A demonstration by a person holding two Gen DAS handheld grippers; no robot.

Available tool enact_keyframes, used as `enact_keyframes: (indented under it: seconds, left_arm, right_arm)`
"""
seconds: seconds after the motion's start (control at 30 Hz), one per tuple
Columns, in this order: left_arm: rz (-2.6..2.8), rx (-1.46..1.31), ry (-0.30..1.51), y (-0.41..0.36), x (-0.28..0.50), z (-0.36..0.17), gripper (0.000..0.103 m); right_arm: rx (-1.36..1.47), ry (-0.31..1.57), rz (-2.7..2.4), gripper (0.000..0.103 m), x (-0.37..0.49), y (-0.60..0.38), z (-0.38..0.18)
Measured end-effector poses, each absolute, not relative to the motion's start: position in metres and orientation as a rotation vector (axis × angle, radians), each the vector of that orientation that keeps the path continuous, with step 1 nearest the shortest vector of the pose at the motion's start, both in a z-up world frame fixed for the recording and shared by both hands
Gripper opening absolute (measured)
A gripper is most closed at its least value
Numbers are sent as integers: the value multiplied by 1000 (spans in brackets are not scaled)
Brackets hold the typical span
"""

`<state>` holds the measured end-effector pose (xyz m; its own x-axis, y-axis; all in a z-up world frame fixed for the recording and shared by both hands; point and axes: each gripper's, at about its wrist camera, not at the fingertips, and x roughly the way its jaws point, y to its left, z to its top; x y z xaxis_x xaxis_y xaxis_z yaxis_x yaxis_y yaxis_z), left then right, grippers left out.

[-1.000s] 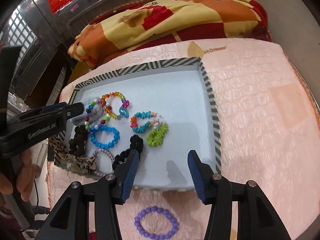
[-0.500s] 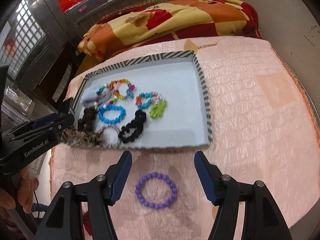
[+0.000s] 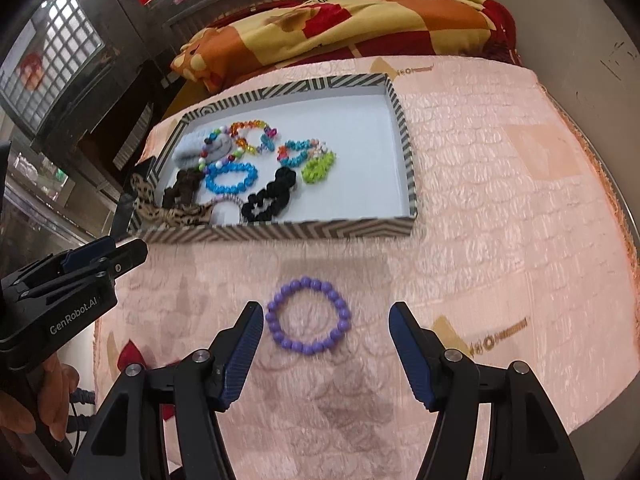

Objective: Organize jewelry
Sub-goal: 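Withdraw both tools from the tray back over the table, then grasp the red velvet bow with left tool while right grasps the purple beaded bracelet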

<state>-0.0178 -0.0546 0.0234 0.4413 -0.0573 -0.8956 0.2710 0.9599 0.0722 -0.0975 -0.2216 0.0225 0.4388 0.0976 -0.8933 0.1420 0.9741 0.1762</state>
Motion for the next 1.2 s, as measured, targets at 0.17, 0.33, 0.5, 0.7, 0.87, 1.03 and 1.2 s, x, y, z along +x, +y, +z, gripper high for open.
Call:
enact_keyframes:
  seconds: [0.17,0.33,0.5,0.7,0.87,1.03,1.2]
  left_arm:
    - [-199,211,1105,-52,-33,21,43]
    - [-186,208,1110,-48,-48,18,43]
    - [-179,207,1121,-44,-62,14,43]
    - [-178,197,1141,-41,-71,9,43]
    - [-173,198,1145,-38,-76,7,43]
    - [-170,194,1161,-34,-79,2,43]
    - [-172,183,1181,-28,-79,-4,43]
  right_arm:
    - [232,1120,-19,65,-109,-220,22]
    - [216,1123,-5,67,-117,-218,21]
    - [207,1129,-1,67,-123,-218,19]
    - [193,1138,12,67,-126,-216,17]
    - [188,1148,17,67,-127,-215,13]
    - [188,1163,18,67,-127,-214,7]
    - [186,1182,23,68,-124,-212,0]
